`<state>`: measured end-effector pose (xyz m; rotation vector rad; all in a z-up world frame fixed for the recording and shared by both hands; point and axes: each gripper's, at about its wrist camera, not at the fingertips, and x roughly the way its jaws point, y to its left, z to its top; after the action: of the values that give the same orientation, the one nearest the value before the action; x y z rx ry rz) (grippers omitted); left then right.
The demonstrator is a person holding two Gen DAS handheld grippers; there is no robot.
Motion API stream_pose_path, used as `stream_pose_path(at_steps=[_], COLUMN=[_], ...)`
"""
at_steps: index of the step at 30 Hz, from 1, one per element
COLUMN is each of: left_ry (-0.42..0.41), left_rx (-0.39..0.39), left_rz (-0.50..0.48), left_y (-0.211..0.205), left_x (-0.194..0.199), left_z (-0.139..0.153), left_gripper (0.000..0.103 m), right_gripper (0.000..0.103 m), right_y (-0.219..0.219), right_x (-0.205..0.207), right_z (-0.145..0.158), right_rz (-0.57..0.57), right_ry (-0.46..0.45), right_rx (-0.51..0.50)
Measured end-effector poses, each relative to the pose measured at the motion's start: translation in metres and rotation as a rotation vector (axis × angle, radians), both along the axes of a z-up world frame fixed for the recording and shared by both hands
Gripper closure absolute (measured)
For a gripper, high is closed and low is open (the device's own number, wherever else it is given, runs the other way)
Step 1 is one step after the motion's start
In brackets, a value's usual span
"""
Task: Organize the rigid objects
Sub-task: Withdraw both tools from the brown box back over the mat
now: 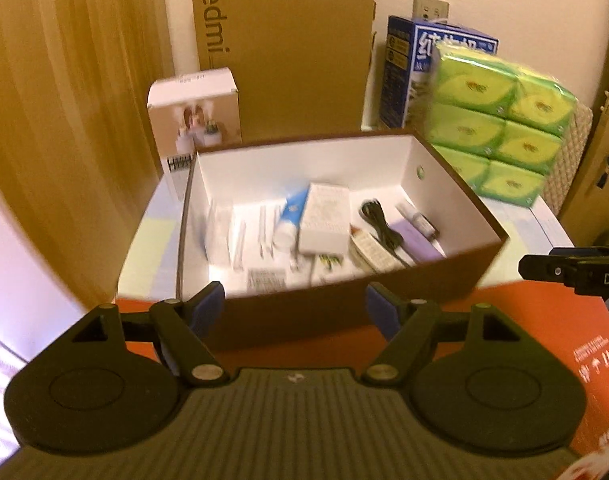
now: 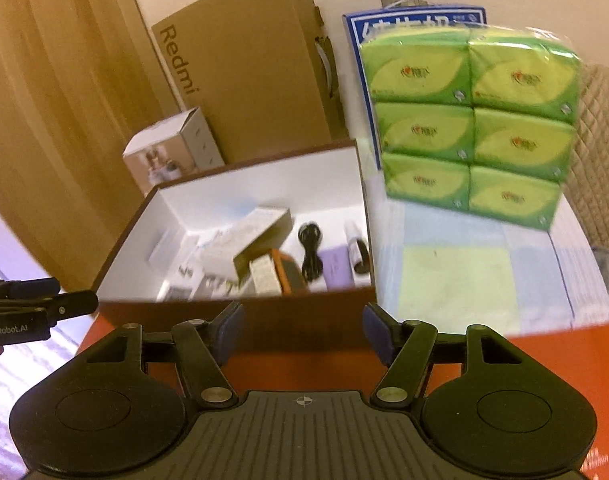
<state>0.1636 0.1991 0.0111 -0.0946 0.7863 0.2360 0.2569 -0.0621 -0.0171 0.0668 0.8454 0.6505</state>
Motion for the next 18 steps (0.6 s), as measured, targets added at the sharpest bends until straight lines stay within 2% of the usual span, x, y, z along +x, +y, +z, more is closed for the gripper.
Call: stream_pose_path(at_steps=[18], left_ry=[0.052], left_rx=[-0.048], left_rz=[0.006], left_y=[-0.104], left_x=[-0.107], left_z=[-0.009], left_gripper=[0.029], right_gripper=[0.041], right_y=[-0.08], right_x=[-0.117], right_z=[-0.003], right_rz=[0.042], right_ry=[0.069], right_rx=[-0.041])
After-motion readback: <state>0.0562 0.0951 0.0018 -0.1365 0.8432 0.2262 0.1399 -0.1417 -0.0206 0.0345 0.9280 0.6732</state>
